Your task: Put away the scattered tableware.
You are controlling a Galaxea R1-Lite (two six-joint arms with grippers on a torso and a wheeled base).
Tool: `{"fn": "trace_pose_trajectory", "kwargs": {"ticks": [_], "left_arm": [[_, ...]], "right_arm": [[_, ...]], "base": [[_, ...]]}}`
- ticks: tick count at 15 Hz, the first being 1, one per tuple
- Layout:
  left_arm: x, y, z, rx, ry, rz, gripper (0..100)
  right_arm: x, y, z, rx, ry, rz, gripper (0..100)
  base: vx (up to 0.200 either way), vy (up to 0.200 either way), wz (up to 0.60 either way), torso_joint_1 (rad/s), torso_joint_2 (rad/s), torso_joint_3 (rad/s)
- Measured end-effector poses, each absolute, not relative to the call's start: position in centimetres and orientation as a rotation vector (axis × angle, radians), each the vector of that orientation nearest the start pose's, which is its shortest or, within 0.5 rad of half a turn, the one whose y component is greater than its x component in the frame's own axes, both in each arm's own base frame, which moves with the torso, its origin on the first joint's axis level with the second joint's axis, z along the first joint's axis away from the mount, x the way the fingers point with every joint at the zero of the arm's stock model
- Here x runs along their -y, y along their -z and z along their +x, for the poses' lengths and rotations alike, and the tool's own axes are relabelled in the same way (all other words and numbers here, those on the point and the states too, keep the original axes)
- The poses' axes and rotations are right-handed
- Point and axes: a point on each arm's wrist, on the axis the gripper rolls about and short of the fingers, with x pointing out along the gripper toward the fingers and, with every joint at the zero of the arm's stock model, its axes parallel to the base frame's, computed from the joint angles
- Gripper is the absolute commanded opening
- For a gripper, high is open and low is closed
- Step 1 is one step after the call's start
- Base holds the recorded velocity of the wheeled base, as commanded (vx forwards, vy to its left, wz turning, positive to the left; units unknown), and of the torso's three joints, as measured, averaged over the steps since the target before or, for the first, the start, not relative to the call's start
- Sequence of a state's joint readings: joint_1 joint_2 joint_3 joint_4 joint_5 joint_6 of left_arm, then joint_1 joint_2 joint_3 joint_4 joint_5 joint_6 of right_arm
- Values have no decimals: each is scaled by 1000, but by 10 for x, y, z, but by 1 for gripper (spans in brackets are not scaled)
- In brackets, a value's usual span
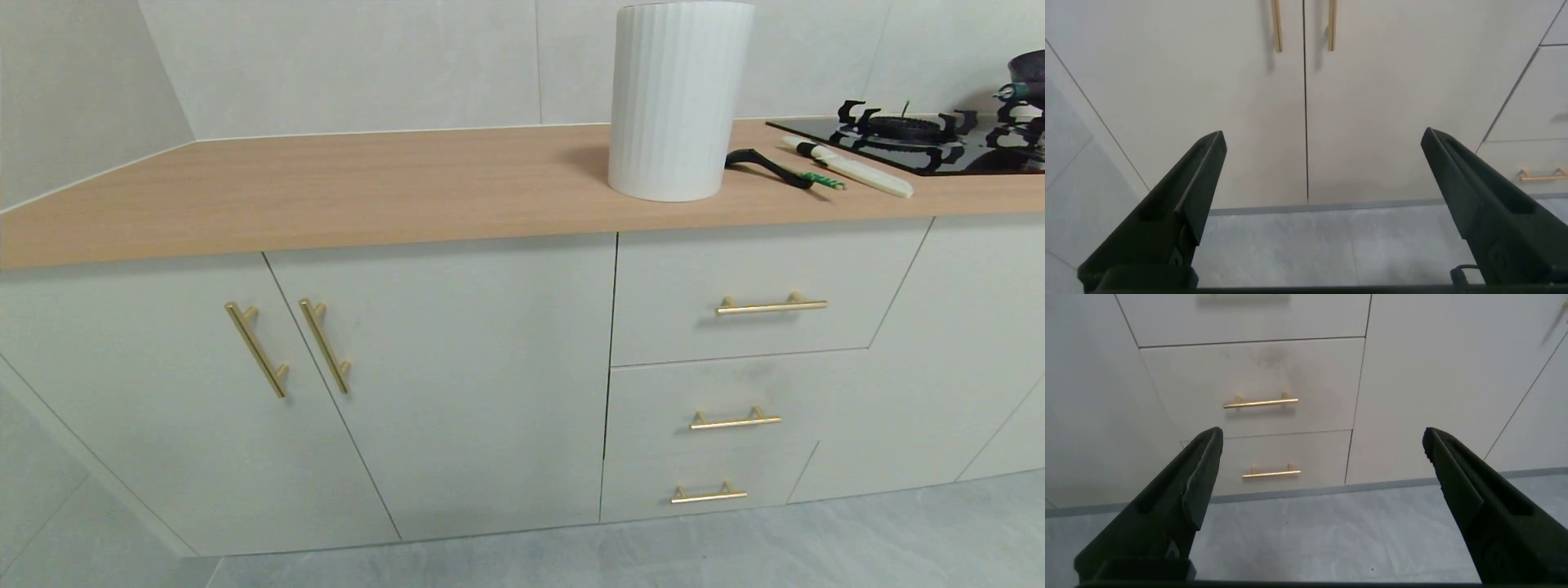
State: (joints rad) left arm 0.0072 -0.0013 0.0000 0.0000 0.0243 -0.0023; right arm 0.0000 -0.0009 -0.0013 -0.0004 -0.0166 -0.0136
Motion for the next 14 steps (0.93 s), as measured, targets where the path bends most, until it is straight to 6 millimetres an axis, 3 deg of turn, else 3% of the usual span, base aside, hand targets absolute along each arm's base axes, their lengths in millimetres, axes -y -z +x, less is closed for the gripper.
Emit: {"fn": "trace_pose_trajectory", "kwargs": {"ticks": [3, 5, 8, 11, 14], "left_arm": [[0, -75, -23, 1, -31, -2, 100], [0, -75, -23, 1, -31, -2, 100], [0, -75, -23, 1, -31, -2, 100], [0, -75, -23, 1, -31, -3, 100], [0, -75, -23, 1, -31, -3, 100]], "right_arm": [[0, -80, -23, -4, -6, -13, 100], [0, -110, -24, 34, -49, 31, 100], [-1, -144, -3, -82, -120, 20, 100], [-7, -167, 46, -286, -165, -7, 100], [-17, -177, 113, -470, -196, -28, 100]], "base": [[0, 0, 0, 0, 0, 0], [0, 0, 0, 0, 0, 0], [0, 0, 0, 0, 0, 0], [0, 0, 0, 0, 0, 0], [0, 0, 0, 0, 0, 0]]}}
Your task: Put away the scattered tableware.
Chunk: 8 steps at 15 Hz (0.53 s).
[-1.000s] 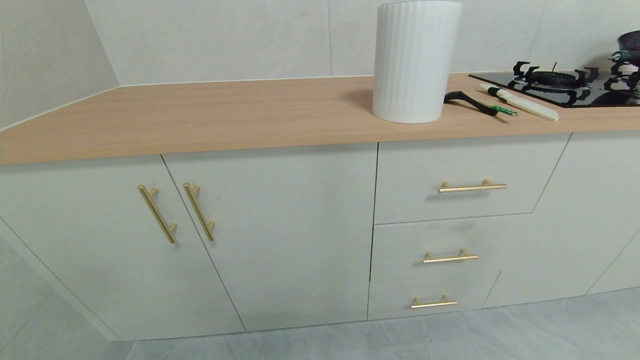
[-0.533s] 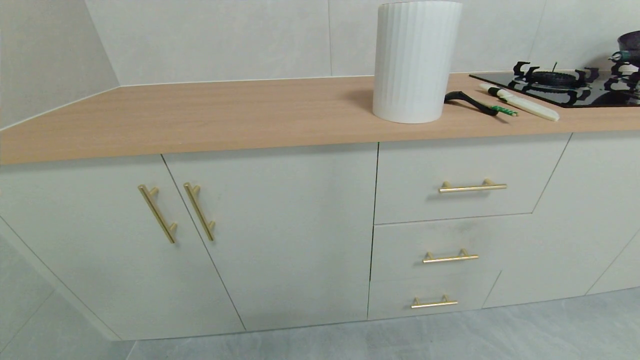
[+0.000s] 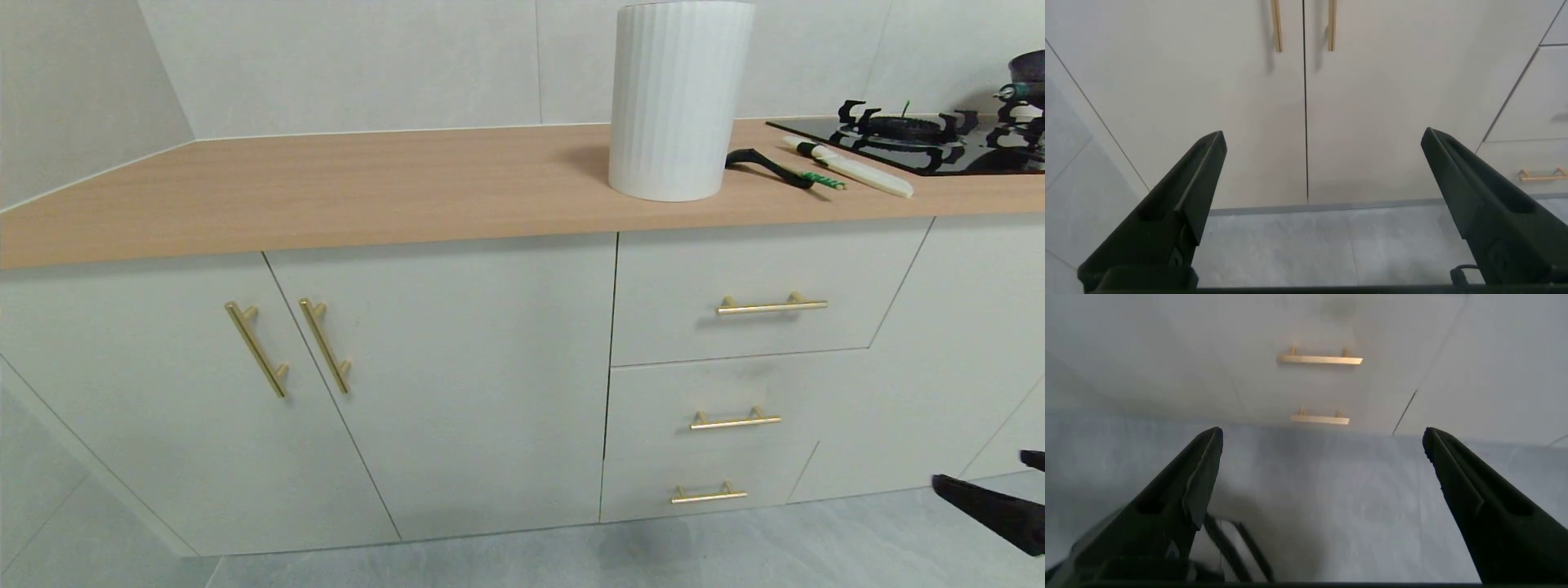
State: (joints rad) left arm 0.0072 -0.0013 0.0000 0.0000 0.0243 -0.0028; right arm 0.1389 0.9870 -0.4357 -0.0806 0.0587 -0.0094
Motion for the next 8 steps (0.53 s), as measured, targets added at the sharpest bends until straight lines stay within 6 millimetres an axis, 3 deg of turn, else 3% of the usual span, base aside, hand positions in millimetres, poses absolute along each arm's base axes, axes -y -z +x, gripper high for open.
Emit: {"fn": "trace_pose_trajectory", "kwargs": {"ticks": [3, 5, 8], "left_arm": [[0, -75, -23, 1, -31, -3, 100], [0, -75, -23, 1, -31, -3, 100], [0, -76, -23, 2, -31, -3, 100]], "right_arm": [[-31, -164, 187, -576, -214, -41, 100], [-39, -141, 232, -601, -215, -47, 100], [-47, -98, 284, -588, -175, -62, 100]], "base": [[0, 0, 0, 0, 0, 0], [0, 0, 0, 0, 0, 0], [0, 0, 0, 0, 0, 0]]}}
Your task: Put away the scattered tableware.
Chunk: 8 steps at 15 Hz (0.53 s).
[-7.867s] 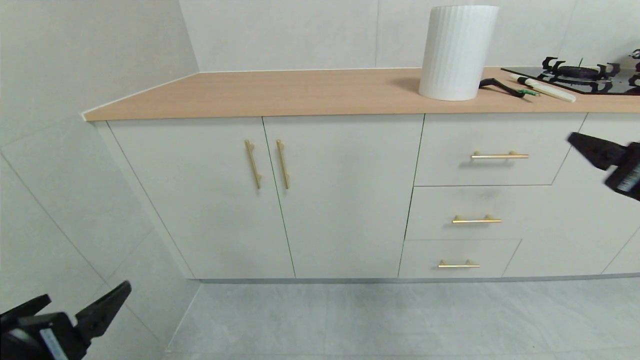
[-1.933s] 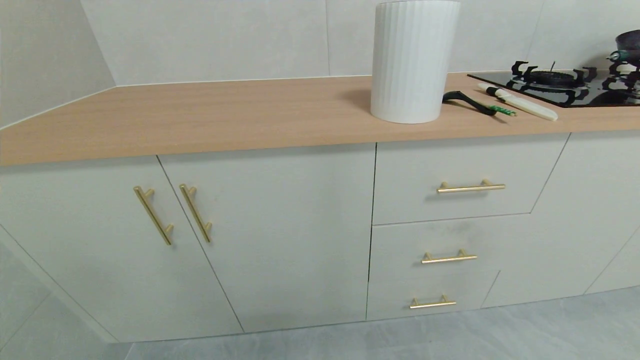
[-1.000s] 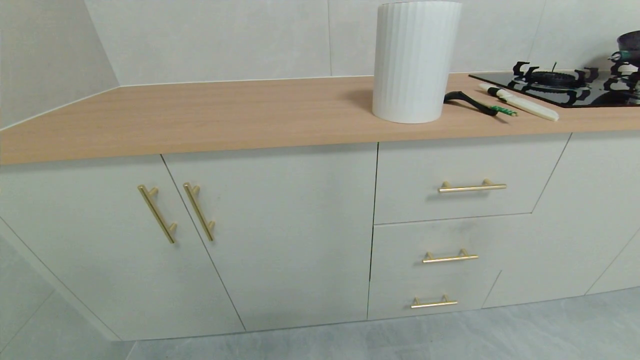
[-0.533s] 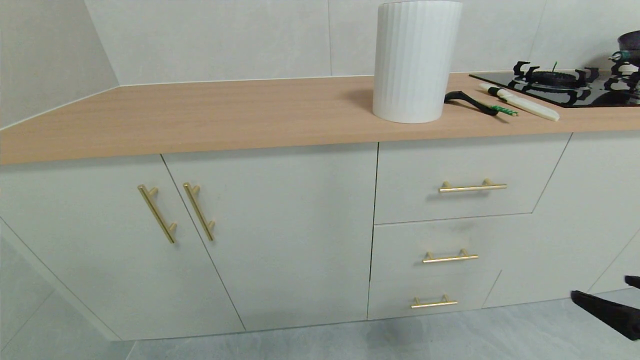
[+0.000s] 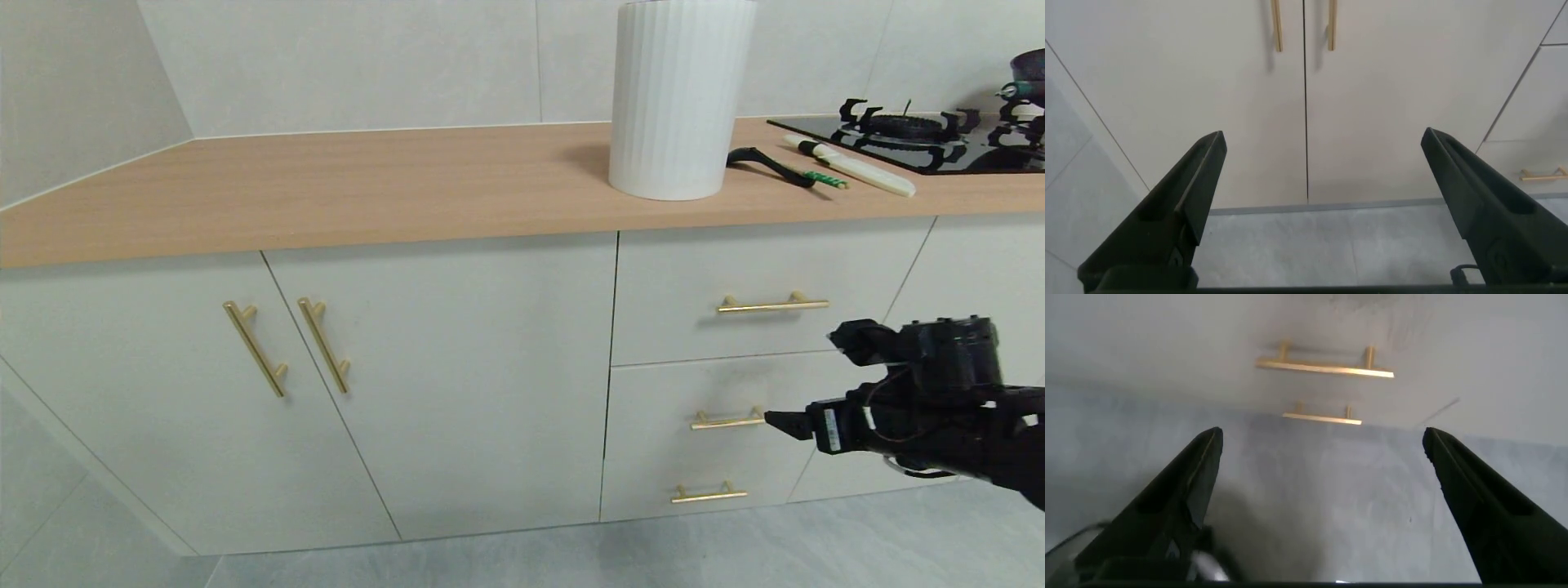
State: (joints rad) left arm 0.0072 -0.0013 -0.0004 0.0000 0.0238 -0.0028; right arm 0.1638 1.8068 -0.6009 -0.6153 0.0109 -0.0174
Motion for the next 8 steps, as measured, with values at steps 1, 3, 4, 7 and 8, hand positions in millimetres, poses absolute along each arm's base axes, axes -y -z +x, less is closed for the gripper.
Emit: {"fn": "trace_pose_trajectory", "kwargs": {"ticks": [1, 3, 4, 7, 8], "left_arm": [[0, -76, -23, 2, -31, -3, 100], [0, -76, -23, 2, -31, -3, 100], [0, -76, -23, 2, -31, -3, 100], [0, -75, -23, 1, -31, -3, 100], [0, -75, -23, 1, -31, -3, 100]], "right_arm": [[-49, -86, 297, -562, -147, -67, 100], [-51, -61, 319, -490, -99, -71, 100], [-52, -49, 326, -465, -81, -71, 100], [-53, -20, 336, -470, -64, -71, 100], [-54, -15, 338, -466, -61, -66, 100]], "base": [[0, 0, 0, 0, 0, 0], [0, 0, 0, 0, 0, 0], [0, 0, 0, 0, 0, 0], [0, 0, 0, 0, 0, 0], [0, 0, 0, 0, 0, 0]]}}
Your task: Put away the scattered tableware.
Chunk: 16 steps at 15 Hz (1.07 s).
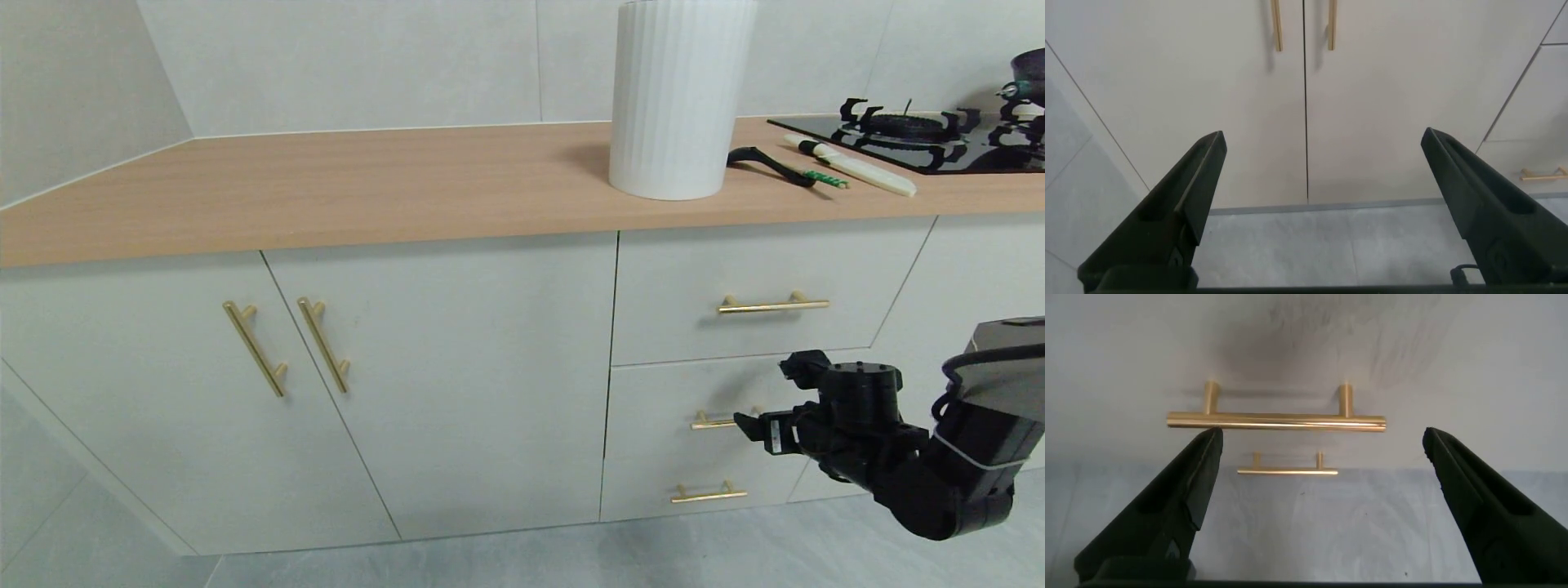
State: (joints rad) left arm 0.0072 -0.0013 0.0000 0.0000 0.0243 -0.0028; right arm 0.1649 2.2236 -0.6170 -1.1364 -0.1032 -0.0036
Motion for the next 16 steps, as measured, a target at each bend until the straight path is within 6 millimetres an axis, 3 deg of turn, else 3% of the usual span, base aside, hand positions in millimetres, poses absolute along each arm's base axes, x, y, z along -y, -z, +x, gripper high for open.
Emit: {"fn": "trace_pose_trajectory", "kwargs": {"ticks": [8, 16], "left_arm": [[0, -75, -23, 1, -31, -3, 100], [0, -75, -23, 1, -31, -3, 100]], "right_arm": [[-61, 9, 364, -428, -17, -21, 100], [-72, 22, 372, -435, -29, -16, 100]], "base": [[0, 0, 0, 0, 0, 0], [0, 0, 0, 0, 0, 0]]}}
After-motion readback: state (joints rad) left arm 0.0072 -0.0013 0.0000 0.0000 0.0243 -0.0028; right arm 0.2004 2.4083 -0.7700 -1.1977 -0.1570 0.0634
